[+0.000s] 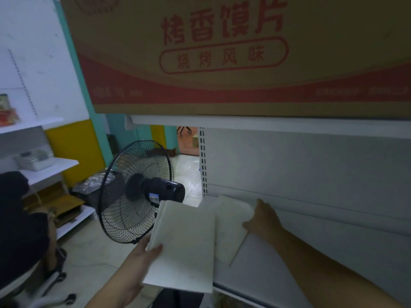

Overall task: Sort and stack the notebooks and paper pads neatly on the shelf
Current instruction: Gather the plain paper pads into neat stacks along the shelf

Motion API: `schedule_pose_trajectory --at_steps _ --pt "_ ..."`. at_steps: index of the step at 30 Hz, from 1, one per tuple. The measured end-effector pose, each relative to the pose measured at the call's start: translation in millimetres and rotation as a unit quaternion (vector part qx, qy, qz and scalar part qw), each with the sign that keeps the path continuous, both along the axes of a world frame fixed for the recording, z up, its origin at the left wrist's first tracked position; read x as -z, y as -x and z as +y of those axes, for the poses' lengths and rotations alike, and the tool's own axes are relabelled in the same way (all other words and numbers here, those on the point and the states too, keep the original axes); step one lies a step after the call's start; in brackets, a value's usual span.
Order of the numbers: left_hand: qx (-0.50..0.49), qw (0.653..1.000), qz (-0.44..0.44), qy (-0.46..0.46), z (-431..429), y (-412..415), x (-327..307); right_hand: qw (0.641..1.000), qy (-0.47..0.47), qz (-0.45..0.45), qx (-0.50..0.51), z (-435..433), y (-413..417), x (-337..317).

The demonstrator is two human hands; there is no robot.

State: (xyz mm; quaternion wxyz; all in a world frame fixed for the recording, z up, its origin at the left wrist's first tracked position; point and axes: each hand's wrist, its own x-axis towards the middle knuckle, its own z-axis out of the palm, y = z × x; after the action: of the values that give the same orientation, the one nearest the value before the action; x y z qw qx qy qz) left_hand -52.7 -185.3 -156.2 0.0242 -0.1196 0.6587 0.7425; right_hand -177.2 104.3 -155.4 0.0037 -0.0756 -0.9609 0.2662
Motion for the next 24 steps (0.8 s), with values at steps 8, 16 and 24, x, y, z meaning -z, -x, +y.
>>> schedule_pose_trajectory --at_steps 8,16,24 --pt "0.029 1.0 -0.008 0.0 -0.8 0.3 1.5 0.972 0.211 0.004 0.1 -21.9 -14.9 -5.8" --pt "0.066 0.997 -0.01 -0.033 8.1 1.0 5.6 0.896 0.422 -0.034 0.135 -41.1 -61.4 -13.4" --pt "0.084 0.996 -0.006 -0.021 -10.4 4.7 6.1 0.826 0.499 0.047 0.258 39.7 -117.2 -26.8"
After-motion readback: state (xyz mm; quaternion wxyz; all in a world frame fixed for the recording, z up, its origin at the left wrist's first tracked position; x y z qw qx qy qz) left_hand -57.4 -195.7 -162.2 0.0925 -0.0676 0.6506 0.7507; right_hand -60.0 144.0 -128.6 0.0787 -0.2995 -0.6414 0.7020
